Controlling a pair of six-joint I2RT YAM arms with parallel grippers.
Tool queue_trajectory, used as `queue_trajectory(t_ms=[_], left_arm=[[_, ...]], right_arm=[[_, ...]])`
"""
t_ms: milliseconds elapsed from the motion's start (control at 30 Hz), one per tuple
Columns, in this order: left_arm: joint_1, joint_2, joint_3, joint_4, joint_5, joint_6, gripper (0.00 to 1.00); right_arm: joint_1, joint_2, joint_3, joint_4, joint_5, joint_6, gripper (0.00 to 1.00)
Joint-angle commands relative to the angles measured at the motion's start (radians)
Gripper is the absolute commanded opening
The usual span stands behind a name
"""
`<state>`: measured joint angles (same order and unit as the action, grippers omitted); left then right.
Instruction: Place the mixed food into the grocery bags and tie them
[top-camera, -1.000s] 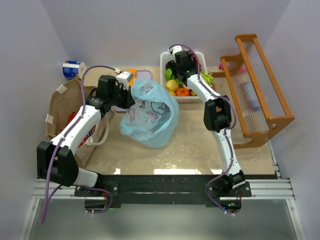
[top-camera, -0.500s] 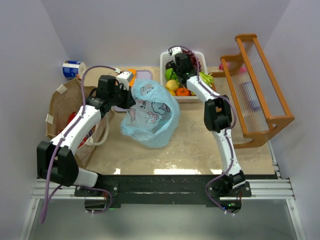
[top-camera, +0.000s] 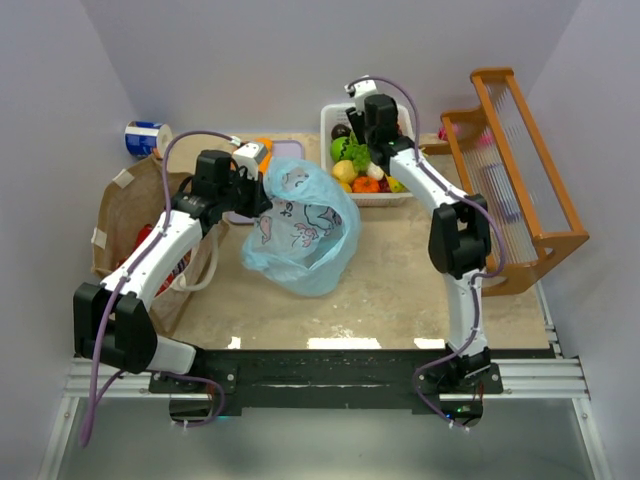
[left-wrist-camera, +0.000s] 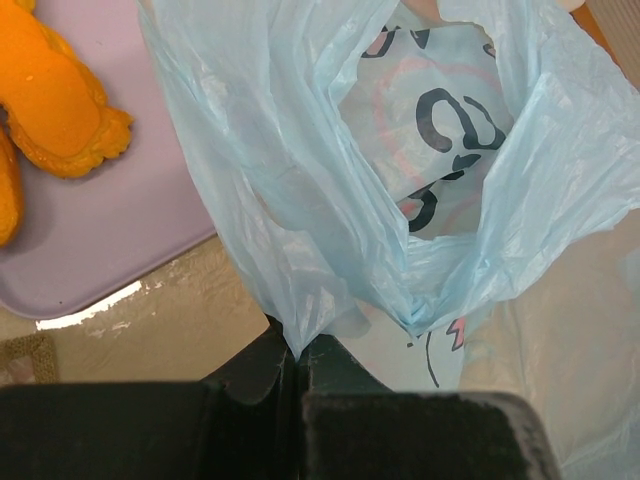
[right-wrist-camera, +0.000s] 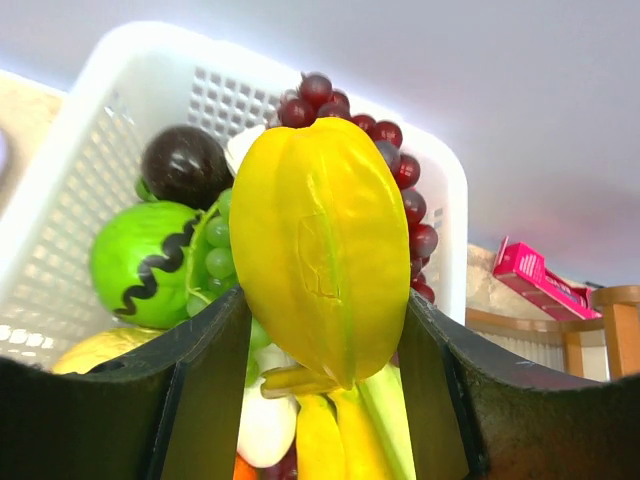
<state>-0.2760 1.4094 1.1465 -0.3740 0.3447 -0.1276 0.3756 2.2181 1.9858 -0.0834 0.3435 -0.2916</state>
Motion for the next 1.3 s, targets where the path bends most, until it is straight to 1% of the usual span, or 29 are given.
queue_trajectory(t_ms=[0,67,100,167,200,233,267,300,333,433,467,500,533,600,633,733,767,867,967,1000,1033,1133,1167,1267], left_arm=[[0.000,-0.044,-0.017,0.061,0.028,-0.006,0.00],[0.000,-0.050,-0.022,0.069,0.046,-0.013,0.00],[0.000,-0.052,-0.024,0.075,0.054,-0.015,0.00],[0.000,-0.055,-0.025,0.076,0.060,-0.018,0.00],[0.000,-0.056,-0.025,0.078,0.059,-0.018,0.00],[0.000,-0.056,-0.025,0.078,0.065,-0.020,0.00],[0.001,-0.059,-0.027,0.078,0.065,-0.020,0.00],[0.003,-0.061,-0.027,0.081,0.065,-0.021,0.00],[0.003,-0.061,-0.027,0.080,0.062,-0.023,0.00],[0.001,-0.063,-0.027,0.078,0.057,-0.021,0.00],[0.001,-0.063,-0.027,0.079,0.057,-0.021,0.00],[0.000,-0.066,-0.027,0.080,0.057,-0.021,0.00],[0.001,-0.064,-0.027,0.080,0.056,-0.021,0.00],[0.001,-0.064,-0.028,0.080,0.056,-0.021,0.00],[0.001,-0.066,-0.027,0.078,0.053,-0.020,0.00],[0.001,-0.066,-0.027,0.076,0.048,-0.021,0.00],[0.001,-0.067,-0.028,0.076,0.047,-0.020,0.00],[0.001,-0.066,-0.030,0.078,0.042,-0.020,0.00],[0.003,-0.064,-0.031,0.081,0.036,-0.018,0.00],[0.001,-0.066,-0.031,0.080,0.034,-0.020,0.00],[0.001,-0.064,-0.031,0.080,0.034,-0.018,0.00],[0.001,-0.066,-0.030,0.076,0.025,-0.015,0.00],[0.001,-0.067,-0.030,0.075,0.024,-0.014,0.00],[0.001,-0.069,-0.030,0.075,0.019,-0.010,0.00]], right_arm=[[-0.006,-0.141,-0.071,0.053,-0.080,0.077,0.00],[-0.003,-0.201,-0.134,0.047,-0.142,0.110,0.00],[-0.003,-0.272,-0.163,0.048,-0.173,0.147,0.00],[0.006,-0.368,-0.272,0.071,-0.259,0.186,0.00],[0.012,-0.462,-0.312,0.079,-0.283,0.213,0.00],[0.034,-0.507,-0.387,0.086,-0.305,0.226,0.00],[0.049,-0.550,-0.424,0.106,-0.339,0.236,0.00],[0.065,-0.637,-0.459,0.114,-0.362,0.250,0.00],[0.098,-0.673,-0.525,0.125,-0.380,0.256,0.00],[0.179,-0.799,-0.616,0.114,-0.426,0.259,0.00],[0.198,-0.819,-0.631,0.096,-0.449,0.264,0.00],[0.216,-0.834,-0.643,0.087,-0.509,0.276,0.00],[0.259,-0.857,-0.662,0.070,-0.532,0.282,0.00],[0.307,-0.862,-0.670,0.034,-0.566,0.284,0.00],[0.356,-0.862,-0.673,-0.004,-0.558,0.284,0.00],[0.422,-0.831,-0.680,-0.065,-0.554,0.285,0.00],[0.430,-0.809,-0.683,-0.073,-0.549,0.313,0.00],[0.447,-0.756,-0.690,-0.111,-0.515,0.327,0.00],[0.465,-0.704,-0.644,-0.203,-0.460,0.318,0.00],[0.476,-0.663,-0.628,-0.226,-0.442,0.313,0.00],[0.480,-0.646,-0.596,-0.281,-0.411,0.312,0.00],[0.487,-0.571,-0.538,-0.401,-0.258,0.321,0.00],[0.487,-0.560,-0.533,-0.423,-0.177,0.334,0.00],[0.487,-0.546,-0.538,-0.479,-0.069,0.380,0.00]])
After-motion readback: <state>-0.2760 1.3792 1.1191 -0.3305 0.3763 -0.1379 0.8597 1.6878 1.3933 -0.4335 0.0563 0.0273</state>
